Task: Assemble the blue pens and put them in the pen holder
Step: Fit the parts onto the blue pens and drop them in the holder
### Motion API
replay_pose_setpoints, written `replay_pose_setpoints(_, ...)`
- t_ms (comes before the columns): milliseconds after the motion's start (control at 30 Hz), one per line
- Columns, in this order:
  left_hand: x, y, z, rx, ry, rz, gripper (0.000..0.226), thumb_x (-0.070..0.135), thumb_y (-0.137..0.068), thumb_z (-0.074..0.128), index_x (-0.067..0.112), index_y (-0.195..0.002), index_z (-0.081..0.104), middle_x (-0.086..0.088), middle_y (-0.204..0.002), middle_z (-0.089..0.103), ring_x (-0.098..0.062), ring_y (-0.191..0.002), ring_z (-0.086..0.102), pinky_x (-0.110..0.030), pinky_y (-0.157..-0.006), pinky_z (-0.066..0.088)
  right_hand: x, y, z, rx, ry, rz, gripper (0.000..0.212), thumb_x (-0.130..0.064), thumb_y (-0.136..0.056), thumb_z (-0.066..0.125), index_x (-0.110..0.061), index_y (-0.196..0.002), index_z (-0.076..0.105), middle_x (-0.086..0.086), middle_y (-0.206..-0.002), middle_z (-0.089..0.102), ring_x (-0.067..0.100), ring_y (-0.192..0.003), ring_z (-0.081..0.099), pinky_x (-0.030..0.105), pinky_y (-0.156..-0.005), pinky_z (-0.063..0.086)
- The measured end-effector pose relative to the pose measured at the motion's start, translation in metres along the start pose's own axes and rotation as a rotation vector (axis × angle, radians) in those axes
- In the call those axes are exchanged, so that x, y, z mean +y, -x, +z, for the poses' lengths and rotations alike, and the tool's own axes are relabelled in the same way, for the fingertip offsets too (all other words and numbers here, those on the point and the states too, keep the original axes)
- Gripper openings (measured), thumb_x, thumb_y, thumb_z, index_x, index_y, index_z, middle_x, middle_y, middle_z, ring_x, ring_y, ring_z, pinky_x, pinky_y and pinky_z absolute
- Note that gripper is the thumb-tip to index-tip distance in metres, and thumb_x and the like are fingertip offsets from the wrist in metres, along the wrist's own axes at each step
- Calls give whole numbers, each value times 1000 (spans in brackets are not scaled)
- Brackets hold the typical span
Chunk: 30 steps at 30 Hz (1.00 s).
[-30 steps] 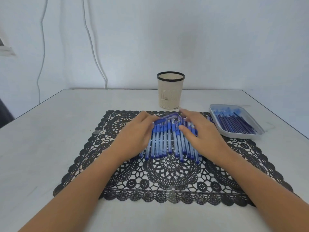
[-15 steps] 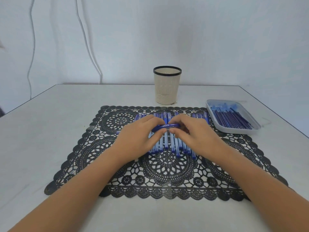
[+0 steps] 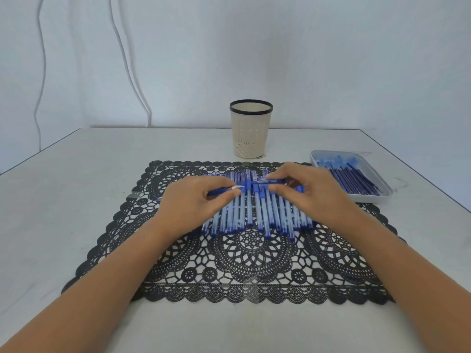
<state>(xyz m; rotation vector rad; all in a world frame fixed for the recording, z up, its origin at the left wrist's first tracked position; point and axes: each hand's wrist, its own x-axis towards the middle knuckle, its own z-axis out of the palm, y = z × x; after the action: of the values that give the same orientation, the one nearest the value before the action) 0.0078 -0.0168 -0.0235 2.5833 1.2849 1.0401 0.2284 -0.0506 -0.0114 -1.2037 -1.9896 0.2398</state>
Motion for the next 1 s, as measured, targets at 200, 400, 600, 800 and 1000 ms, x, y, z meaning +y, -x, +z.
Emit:
replay_pose_setpoints(200,-1,3,9,-135,-62,-13,33,37,-94,43,19,-119,52,14,-89,54,6,-72,46,-8,-62,32,26,-4,-15,101,272,254,24,-25,-91,56,-15,-111,65,1,-99,63,10,-84,52,18,-76,35)
replay_pose_setpoints(400,2,3,12,-121,-55,31,30,22,-96,43,10,-121,54,5,-97,53,-7,-85,48,-13,-78,35,42,1,-19,-70,435,418,16,-27,-90,55,-20,-100,65,-3,-100,65,15,-92,57,42,-89,47)
replay_pose_setpoints(600,5,5,12,-89,-103,91,31,30,-95,44,20,-123,54,5,-93,59,-9,-73,52,-26,-66,47,22,-1,-14,22,327,329,22,-30,-93,51,-19,-104,66,0,-97,64,10,-82,53,19,-74,42)
replay_pose_setpoints(800,11,6,12,-117,-120,100,31,35,-96,41,16,-116,54,6,-95,60,-11,-79,57,-32,-69,50,-18,3,4,-174,-35,322,35,-52,-89,42,-23,-84,63,2,-77,65,14,-66,58,24,-64,47)
replay_pose_setpoints(1000,10,7,13,-82,-110,234,44,44,-92,29,18,-109,61,8,-87,63,-9,-70,58,-28,-55,49,-12,1,13,-141,-190,412,31,-44,-90,50,-22,-71,61,-9,-59,58,-5,-49,49,14,-59,44)
